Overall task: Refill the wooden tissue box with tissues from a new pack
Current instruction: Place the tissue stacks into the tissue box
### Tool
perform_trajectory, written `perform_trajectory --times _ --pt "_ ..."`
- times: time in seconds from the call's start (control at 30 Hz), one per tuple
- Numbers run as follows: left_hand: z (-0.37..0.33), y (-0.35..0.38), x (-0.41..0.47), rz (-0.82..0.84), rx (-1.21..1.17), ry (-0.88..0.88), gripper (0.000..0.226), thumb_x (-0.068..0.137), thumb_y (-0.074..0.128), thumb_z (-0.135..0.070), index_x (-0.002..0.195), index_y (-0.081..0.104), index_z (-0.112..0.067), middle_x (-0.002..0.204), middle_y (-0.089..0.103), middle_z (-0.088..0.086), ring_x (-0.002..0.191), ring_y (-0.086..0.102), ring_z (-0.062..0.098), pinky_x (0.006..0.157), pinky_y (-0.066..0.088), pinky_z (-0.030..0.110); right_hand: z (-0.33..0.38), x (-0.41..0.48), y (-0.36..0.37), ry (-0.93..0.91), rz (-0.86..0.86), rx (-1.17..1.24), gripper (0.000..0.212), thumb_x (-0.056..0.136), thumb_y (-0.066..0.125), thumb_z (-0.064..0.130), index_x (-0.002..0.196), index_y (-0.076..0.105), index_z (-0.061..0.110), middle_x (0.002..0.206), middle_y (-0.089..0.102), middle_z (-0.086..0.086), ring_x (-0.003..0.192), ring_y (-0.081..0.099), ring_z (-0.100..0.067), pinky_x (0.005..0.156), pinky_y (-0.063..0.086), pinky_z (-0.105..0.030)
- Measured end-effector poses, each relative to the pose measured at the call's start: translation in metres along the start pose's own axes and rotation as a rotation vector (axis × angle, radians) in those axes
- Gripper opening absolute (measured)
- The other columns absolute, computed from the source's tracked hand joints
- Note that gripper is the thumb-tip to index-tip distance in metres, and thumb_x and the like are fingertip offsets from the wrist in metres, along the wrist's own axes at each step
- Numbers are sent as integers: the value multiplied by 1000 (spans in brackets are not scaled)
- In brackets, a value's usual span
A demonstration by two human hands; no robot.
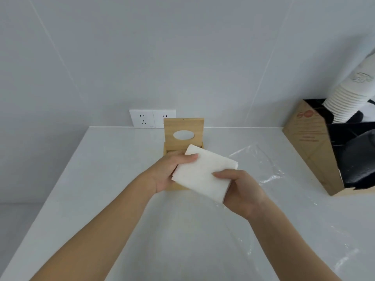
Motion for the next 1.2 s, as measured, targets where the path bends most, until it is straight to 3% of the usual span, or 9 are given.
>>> perform_trajectory --times 0.23,0.37,0.43,0.53,0.67,0.73,0.9,1.03,1.2 --pt "-11 -30 3 -141 -31 21 35 81 66 -13 116 61 -9 117 67 10 106 64 26 82 50 32 11 32 15 49 76 -15 43 76 52 -3 119 59 0 114 67 -19 99 67 -33 69 57 -37" --pt "-17 -40 7 -211 -71 43 35 81 67 -11 115 61 -6 113 67 12 95 66 25 63 51 26 18 49 14 56 28 -61 49 74 55 -2 123 56 0 120 64 -19 106 64 -34 76 57 -40" --pt "-18 -45 9 -258 -103 46 33 80 67 -11 112 62 -6 112 68 12 95 66 25 69 52 30 21 55 14 46 11 -83 47 75 56 -1 121 57 -1 121 64 -19 109 62 -35 81 56 -42" --pt "-15 -51 11 -339 -138 37 26 80 68 -10 106 64 -6 107 68 11 93 65 25 77 50 35 25 64 12 11 -6 -125 38 79 54 -1 116 61 1 112 68 -16 100 67 -30 71 58 -36" --pt "-12 -60 13 -417 -155 48 24 79 69 -10 102 64 -9 99 69 7 85 66 20 67 50 29 27 74 0 -41 -120 -232 37 78 59 0 116 61 -1 116 67 -17 107 63 -34 86 53 -43" --pt "-10 -64 14 -451 -176 44 24 78 70 -9 101 64 -9 98 70 6 83 66 19 65 50 28 29 77 -5 -72 -181 -289 30 79 61 0 109 64 -1 111 68 -17 99 65 -31 83 53 -39" --pt "-4 -70 15 -482 -188 7 24 77 71 -11 100 64 -11 99 71 5 89 67 21 77 55 36 35 82 -10 -157 -290 -442 21 78 64 0 100 67 1 97 72 -12 81 68 -21 70 55 -28" --pt "-1 -71 16 -507 -160 -28 31 78 70 -11 107 60 -8 104 69 7 95 66 23 82 53 39 37 85 -16 -203 -391 -547 29 77 68 0 105 63 0 103 70 -14 94 66 -28 84 54 -38" --pt "1 -75 16 -516 -145 -62 32 79 68 -12 110 62 -4 105 70 10 93 66 25 87 51 42 43 85 -18 -283 -479 -679 25 77 73 6 99 61 7 92 68 -5 83 66 -22 65 52 -28"
Point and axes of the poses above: each hand's wrist, its own x-axis towards the middle knuckle, its own y-axis out of the palm, z = x × y, the point moved 7 cm from there along x, towards the middle knuckle
